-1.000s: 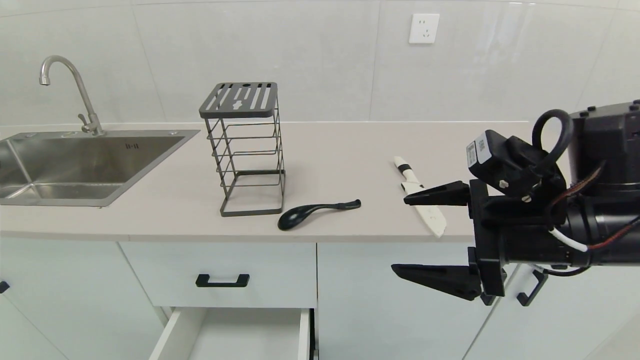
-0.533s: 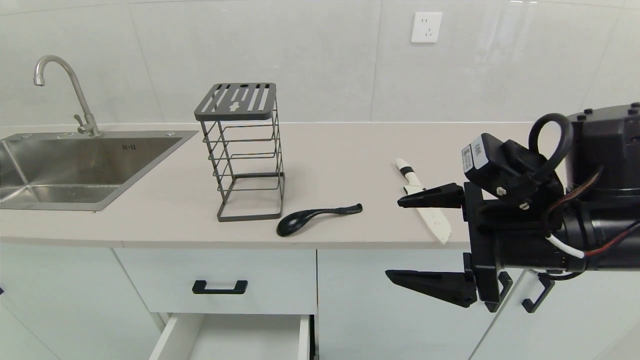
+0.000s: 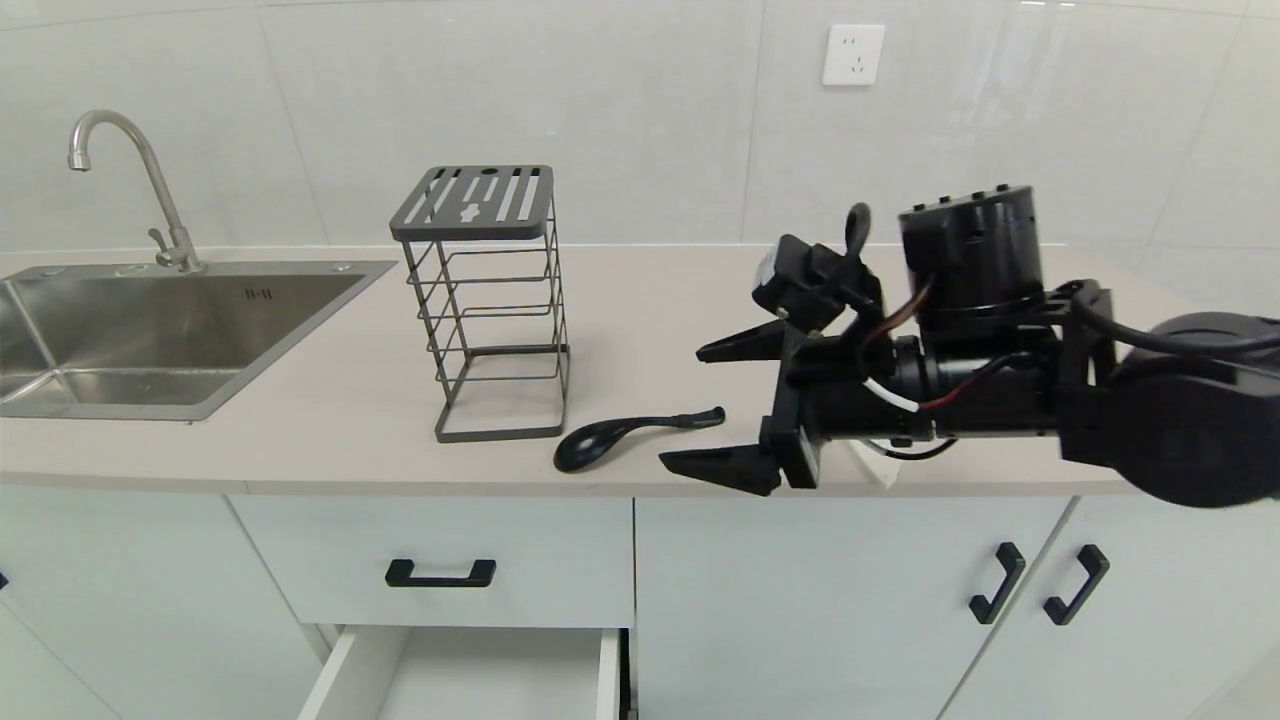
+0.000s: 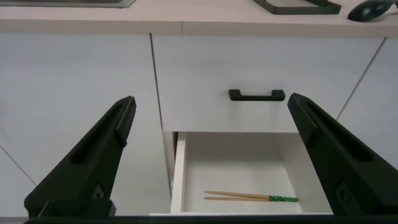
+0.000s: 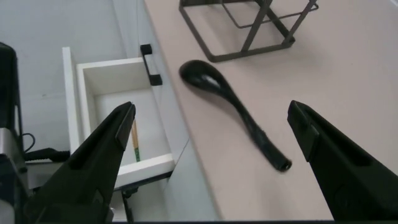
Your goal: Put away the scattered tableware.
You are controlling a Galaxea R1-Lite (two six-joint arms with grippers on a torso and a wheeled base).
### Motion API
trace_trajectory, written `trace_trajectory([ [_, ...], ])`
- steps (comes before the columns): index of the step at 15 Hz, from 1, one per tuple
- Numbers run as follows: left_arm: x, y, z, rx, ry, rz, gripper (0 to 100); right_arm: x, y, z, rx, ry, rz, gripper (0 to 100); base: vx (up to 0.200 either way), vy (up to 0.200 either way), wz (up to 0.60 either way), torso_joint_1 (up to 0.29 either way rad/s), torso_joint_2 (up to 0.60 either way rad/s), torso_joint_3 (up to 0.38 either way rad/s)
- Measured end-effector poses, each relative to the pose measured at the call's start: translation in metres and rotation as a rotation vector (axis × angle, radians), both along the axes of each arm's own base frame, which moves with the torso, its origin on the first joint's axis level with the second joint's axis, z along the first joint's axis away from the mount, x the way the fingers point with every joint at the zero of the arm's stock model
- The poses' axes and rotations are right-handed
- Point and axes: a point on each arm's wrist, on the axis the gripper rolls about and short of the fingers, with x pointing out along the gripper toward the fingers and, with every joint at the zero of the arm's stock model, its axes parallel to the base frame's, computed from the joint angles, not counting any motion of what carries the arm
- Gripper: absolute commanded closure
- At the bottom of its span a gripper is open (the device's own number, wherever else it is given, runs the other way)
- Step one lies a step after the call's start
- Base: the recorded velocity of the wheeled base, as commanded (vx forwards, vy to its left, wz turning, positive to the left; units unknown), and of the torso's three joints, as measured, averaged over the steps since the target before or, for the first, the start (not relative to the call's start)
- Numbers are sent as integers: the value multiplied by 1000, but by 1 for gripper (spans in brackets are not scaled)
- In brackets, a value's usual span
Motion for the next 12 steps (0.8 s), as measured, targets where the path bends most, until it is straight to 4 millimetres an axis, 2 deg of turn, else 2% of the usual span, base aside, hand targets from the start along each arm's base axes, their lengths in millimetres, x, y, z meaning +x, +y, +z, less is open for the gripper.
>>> trace_trajectory([
  [3, 0, 0, 0, 0, 0, 0, 0, 32, 7, -22, -25, 47, -16, 0, 0, 0, 0, 0, 0, 0],
  [5, 0, 0, 0, 0, 0, 0, 0, 45, 5, -31, -34, 68, -27, 0, 0, 0, 0, 0, 0, 0],
  [12, 0, 0, 0, 0, 0, 0, 0, 60, 7, -48, -44, 100, -25, 0, 0, 0, 0, 0, 0, 0],
])
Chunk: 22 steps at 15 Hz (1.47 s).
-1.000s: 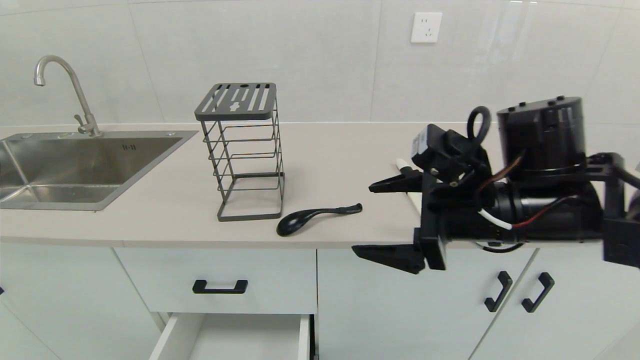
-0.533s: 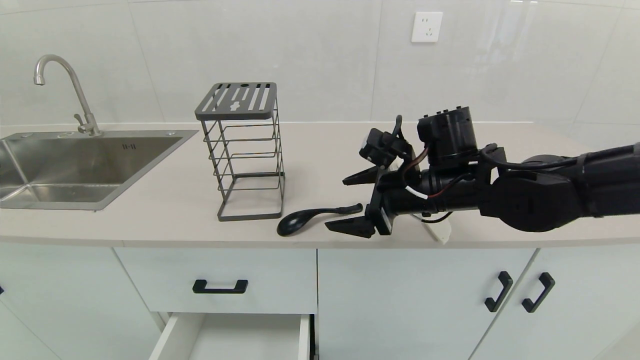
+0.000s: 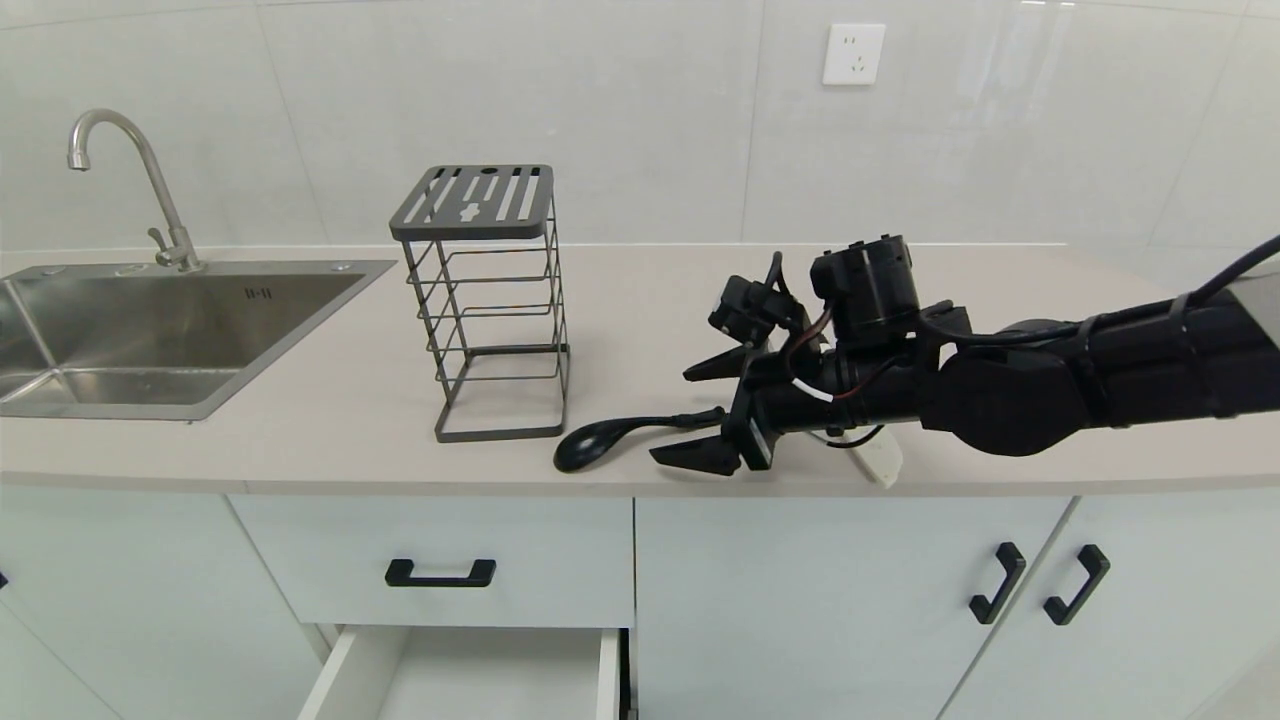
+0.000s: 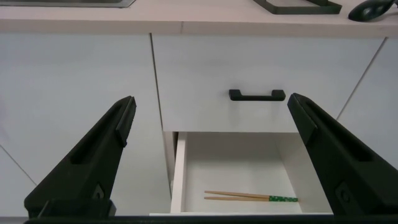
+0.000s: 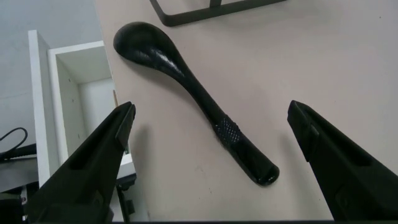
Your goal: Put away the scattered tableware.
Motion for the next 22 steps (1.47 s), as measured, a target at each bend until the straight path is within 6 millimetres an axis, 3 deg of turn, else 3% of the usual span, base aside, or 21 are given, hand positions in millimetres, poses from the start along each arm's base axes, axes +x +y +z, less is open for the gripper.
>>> trace_trajectory([
  [19, 0, 0, 0, 0, 0, 0, 0, 18, 22, -17, -12, 63, 41, 0, 0, 0, 0, 0, 0, 0],
  [20, 0, 0, 0, 0, 0, 0, 0, 20, 23, -17, -11, 65, 43, 100, 0, 0, 0, 0, 0, 0],
  [22, 0, 0, 0, 0, 0, 0, 0, 22, 25, -15, -10, 63, 43, 100, 0, 0, 0, 0, 0, 0],
])
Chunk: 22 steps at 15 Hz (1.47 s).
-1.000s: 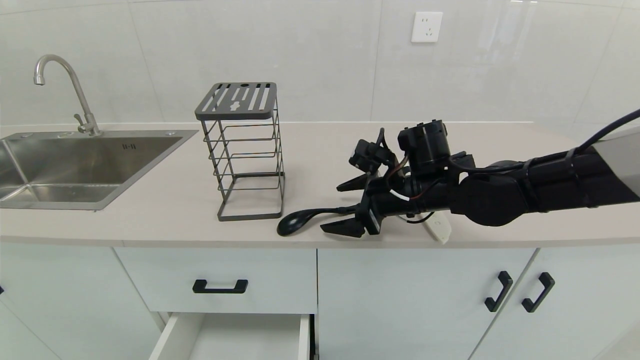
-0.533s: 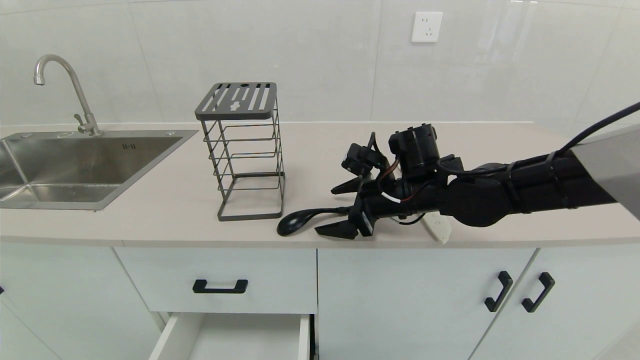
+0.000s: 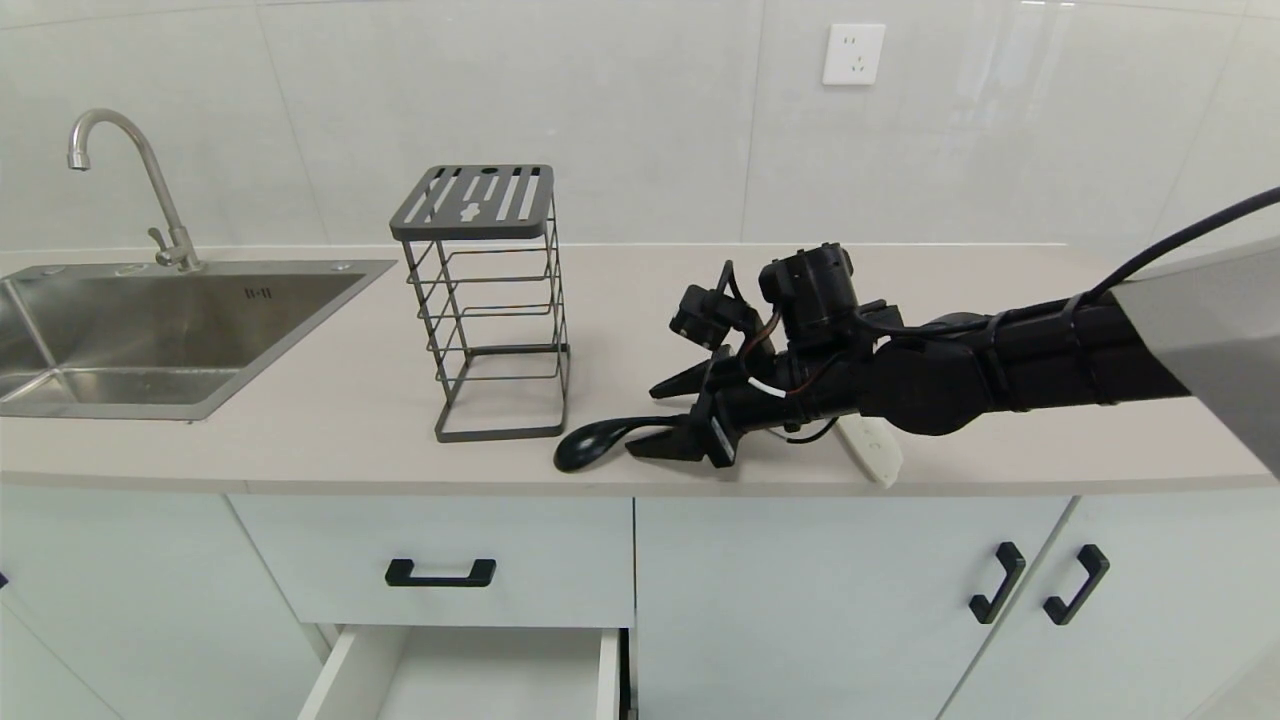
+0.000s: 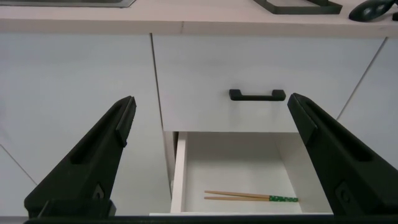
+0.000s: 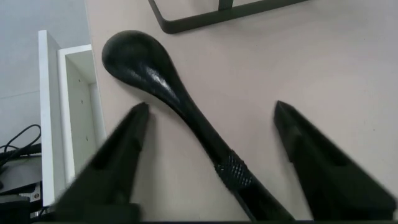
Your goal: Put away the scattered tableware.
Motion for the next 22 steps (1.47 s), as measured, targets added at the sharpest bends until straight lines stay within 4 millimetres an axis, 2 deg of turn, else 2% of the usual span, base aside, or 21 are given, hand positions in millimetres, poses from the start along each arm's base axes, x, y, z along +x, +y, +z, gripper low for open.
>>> trace_trajectory([
  [9, 0, 0, 0, 0, 0, 0, 0, 5, -4, 3, 6, -13, -15, 100, 0, 0, 0, 0, 0, 0],
  [14, 0, 0, 0, 0, 0, 0, 0, -4, -10, 24, 21, -39, -15, 100, 0, 0, 0, 0, 0, 0],
  [17, 0, 0, 0, 0, 0, 0, 0, -29, -14, 40, 23, -41, 12, 100, 0, 0, 0, 0, 0, 0],
  [21, 0, 0, 0, 0, 0, 0, 0, -86, 0, 44, 3, -13, 125, 100, 0, 0, 0, 0, 0, 0],
  [22, 0, 0, 0, 0, 0, 0, 0, -101, 9, 44, 3, -10, 160, 100, 0, 0, 0, 0, 0, 0],
])
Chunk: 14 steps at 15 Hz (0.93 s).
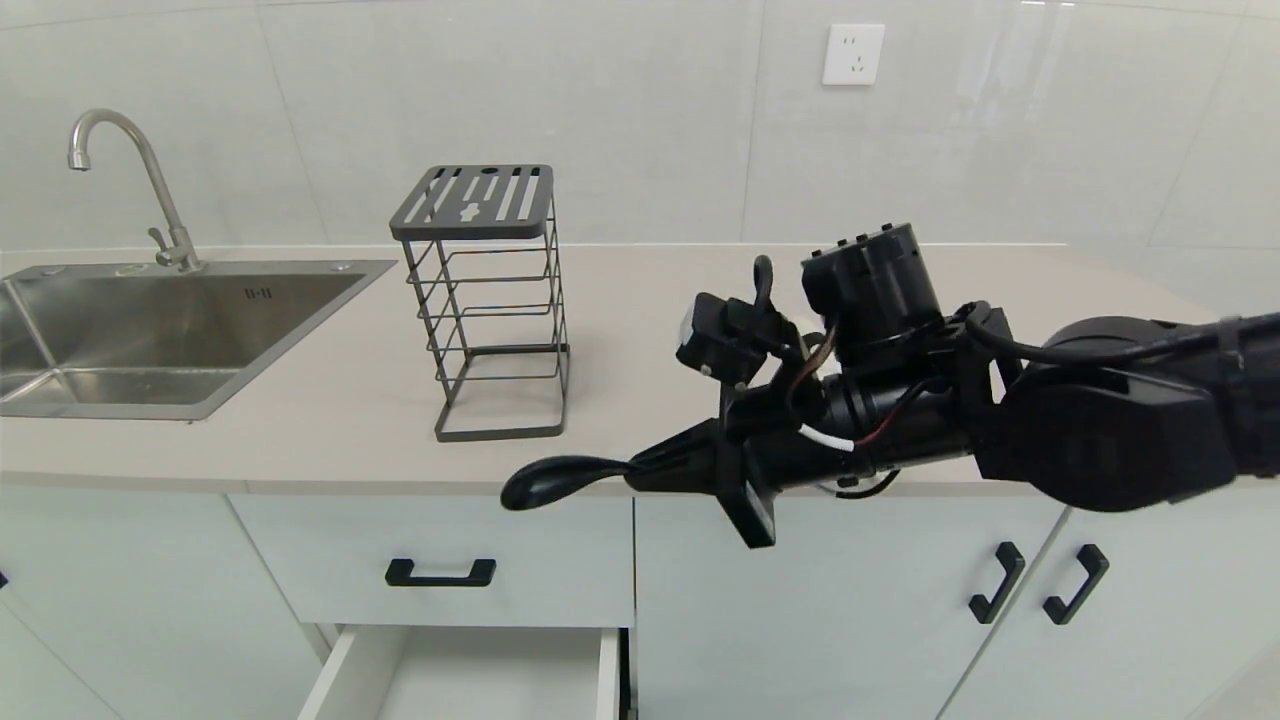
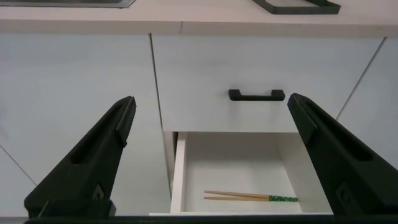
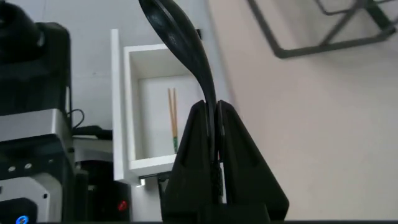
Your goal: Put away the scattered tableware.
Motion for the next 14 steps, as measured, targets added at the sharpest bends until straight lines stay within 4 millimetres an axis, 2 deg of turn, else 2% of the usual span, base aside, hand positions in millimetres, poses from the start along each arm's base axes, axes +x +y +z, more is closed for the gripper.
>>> trace_trajectory([
  [2, 0, 0, 0, 0, 0, 0, 0, -30, 22, 1, -29, -5, 1, 100, 0, 0, 0, 0, 0, 0],
  [5, 0, 0, 0, 0, 0, 0, 0, -57, 40, -1, -65, 11, -66, 100, 0, 0, 0, 0, 0, 0],
  [8, 0, 0, 0, 0, 0, 0, 0, -69, 55, 0, -28, 9, -214, 100, 0, 0, 0, 0, 0, 0],
  [11, 0, 0, 0, 0, 0, 0, 0, -87, 72, -10, -14, 82, -291, 100, 0, 0, 0, 0, 0, 0],
  [14, 0, 0, 0, 0, 0, 0, 0, -97, 86, -22, -59, 17, -399, 100, 0, 0, 0, 0, 0, 0],
])
